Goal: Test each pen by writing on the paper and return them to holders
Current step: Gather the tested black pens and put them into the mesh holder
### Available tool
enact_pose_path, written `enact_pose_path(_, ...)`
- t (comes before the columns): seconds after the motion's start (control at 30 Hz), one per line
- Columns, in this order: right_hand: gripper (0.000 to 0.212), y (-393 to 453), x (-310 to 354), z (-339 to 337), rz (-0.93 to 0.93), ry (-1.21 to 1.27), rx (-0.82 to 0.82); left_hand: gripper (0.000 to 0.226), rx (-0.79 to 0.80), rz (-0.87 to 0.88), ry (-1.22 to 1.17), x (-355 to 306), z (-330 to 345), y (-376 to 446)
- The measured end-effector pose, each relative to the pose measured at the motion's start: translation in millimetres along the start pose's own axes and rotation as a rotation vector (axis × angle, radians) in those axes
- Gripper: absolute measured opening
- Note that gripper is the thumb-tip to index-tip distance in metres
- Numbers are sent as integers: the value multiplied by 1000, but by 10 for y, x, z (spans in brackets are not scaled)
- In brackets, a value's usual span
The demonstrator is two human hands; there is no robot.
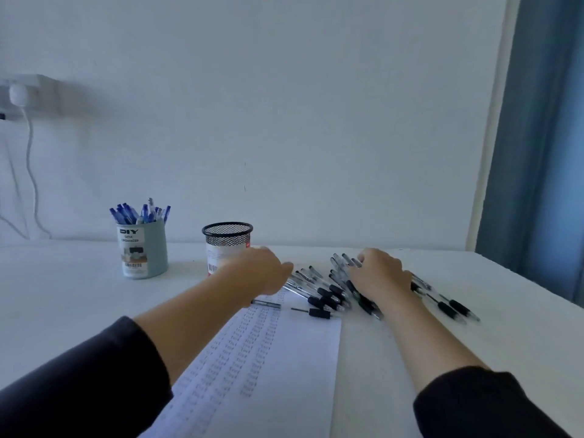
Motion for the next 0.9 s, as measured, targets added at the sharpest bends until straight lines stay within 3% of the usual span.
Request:
enact_pose_path(0.07,31,-27,-9,18,-2,-41,28,59,250,-21,-16,-130,101,-20)
enact_pose_path(0.17,32,-61,-2,10,-27,-68,21,57,192,-23,27,-218,203,165)
enact_pose_path(0.33,32,-55,20,-3,-76,-118,17,34,148,-2,-88,-324,188,351)
enact_pose_path(0.43,16,-33,37,-4,-122,-177,-8,43,173,-34,-166,-400,220,389)
enact_pose_path(0.5,32,-9,62,19,-110,-222,11,45,177,-56,-166,-469,254,409)
enact_pose_path(0.6,52,57,67,37,-61,-294,84,43,182,-69,-107,-577,290,420)
enact_pose_path(0.77,38,308,130,-55,29,-365,346,44,237,-46,-77,-631,312,500)
enact_pose_path(0.9,42,493,307,27,29,-446,466,51,251,-59,-122,-587,362,593)
Point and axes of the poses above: each hand's wrist, its own y-axis towards the middle knuckle, its own z-axis out of the palm, x = y × z, the point moved 1 cm from there along y, towards the middle knuckle, and after that the axes turned 5 degrees about -y, right-handed, at the moved point
